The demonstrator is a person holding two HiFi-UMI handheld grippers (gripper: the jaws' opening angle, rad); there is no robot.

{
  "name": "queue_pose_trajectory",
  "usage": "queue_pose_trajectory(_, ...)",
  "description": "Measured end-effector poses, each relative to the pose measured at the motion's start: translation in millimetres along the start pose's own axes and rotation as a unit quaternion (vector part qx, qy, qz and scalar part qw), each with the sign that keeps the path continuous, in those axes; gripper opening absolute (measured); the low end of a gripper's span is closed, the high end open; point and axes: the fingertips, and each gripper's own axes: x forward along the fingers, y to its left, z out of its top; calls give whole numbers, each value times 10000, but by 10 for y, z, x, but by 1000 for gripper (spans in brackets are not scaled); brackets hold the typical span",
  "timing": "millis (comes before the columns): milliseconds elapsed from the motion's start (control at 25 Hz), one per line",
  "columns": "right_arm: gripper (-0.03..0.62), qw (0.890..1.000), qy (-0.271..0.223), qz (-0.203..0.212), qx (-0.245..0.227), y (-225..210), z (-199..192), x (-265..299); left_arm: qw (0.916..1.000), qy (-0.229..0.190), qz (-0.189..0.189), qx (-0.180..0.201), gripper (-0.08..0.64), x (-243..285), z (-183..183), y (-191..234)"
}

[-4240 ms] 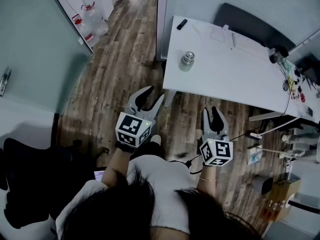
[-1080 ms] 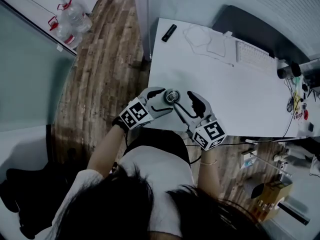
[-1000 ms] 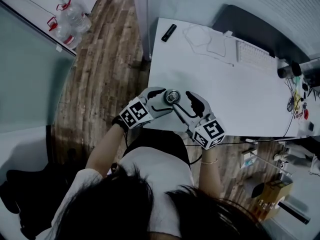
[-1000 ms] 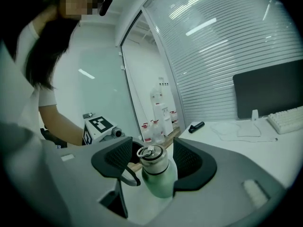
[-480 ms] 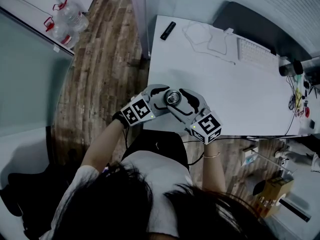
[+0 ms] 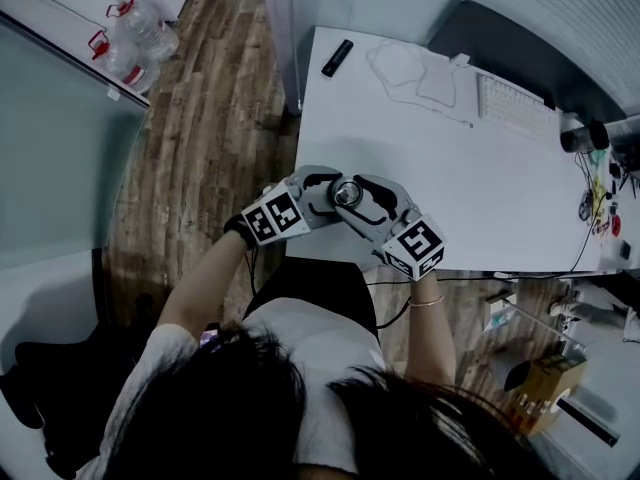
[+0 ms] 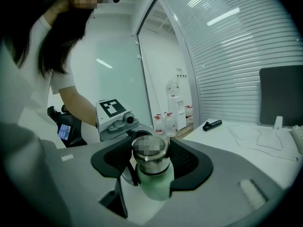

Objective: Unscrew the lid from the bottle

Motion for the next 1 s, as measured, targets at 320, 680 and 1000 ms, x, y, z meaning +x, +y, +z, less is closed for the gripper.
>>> queue_pose_trajectory(320, 250, 9893, 411, 1301, -510, 83, -25, -7, 9965, 288, -693, 381, 371, -10, -8, -49)
queue_pose_trajectory(680, 250, 9560, 937, 2624, -916, 164, -18, -12, 9845, 593, -1473, 749, 369, -18, -19, -92)
queue_pose_trajectory(1000, 252, 9603, 1072, 2552, -336, 127, -52, 6, 9847, 671, -1436, 728, 368, -39, -37, -61)
